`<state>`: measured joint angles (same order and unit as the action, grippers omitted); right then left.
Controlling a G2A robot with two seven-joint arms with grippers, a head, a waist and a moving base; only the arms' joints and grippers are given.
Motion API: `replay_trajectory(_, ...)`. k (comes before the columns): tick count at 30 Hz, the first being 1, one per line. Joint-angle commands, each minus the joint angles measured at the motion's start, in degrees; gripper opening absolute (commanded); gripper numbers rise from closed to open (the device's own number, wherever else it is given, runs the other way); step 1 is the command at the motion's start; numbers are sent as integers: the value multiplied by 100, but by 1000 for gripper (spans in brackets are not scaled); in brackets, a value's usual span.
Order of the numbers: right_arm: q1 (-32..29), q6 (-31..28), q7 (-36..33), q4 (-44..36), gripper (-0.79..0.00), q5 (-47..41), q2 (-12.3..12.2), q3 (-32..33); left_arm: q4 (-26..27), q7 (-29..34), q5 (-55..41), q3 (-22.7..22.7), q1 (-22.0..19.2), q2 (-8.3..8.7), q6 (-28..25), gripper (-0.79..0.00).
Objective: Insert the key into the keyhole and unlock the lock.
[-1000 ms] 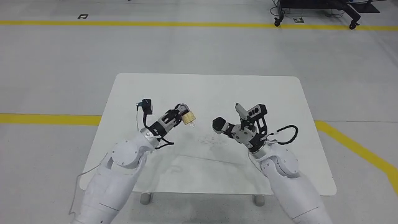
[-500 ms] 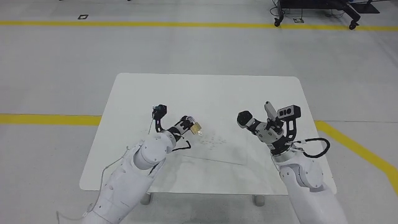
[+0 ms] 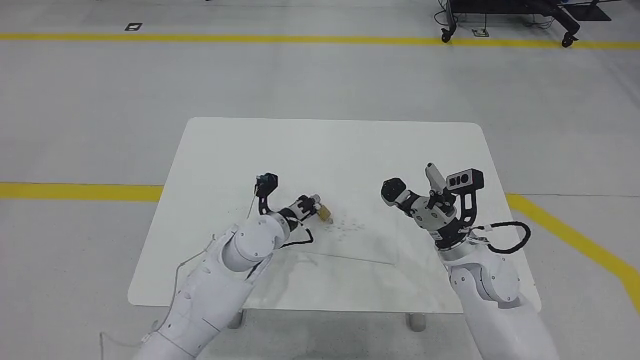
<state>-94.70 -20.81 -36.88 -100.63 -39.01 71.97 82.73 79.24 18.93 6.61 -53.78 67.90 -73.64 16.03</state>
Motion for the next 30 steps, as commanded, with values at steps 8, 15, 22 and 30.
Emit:
replay_trajectory(8,0,0,0,0,0,0,0,0,85,293,-410,-252,80,2,-131,-477)
replay_trajectory(15,0,0,0,0,0,0,0,0,496,993,-1447,-992,388,109,-324,-449)
replay_trajectory(22,63,-109,345,15,0,166,5,84,886,954,-1461,-1489,718,209,-1282,-209)
replay_trajectory(30,-236,-670,623,-714,0,-361,-64,1355,1463,-48,-770,-2193,1269,297,-3415,0)
